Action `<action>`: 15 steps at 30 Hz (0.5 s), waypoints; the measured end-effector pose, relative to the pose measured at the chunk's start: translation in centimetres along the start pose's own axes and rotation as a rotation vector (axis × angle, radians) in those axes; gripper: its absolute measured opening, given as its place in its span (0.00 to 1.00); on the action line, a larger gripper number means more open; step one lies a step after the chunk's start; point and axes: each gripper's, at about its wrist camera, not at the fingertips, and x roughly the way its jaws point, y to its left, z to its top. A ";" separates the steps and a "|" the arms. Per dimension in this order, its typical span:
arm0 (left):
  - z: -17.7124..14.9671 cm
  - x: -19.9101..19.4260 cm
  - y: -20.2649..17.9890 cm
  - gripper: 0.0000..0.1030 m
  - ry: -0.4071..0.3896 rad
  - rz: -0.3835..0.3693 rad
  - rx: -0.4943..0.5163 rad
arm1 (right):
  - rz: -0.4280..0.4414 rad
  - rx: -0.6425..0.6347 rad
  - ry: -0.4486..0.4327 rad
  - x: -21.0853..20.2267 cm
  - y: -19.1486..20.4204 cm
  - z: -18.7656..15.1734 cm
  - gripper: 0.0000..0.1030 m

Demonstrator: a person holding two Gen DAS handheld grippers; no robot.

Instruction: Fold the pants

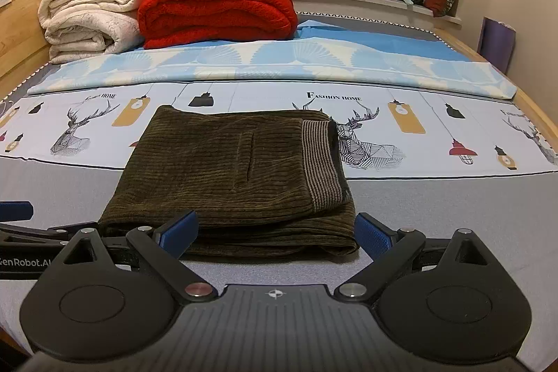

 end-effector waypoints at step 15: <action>0.0 0.0 0.0 0.99 -0.002 -0.001 0.002 | 0.000 -0.001 0.000 0.0 0.1 0.0 0.93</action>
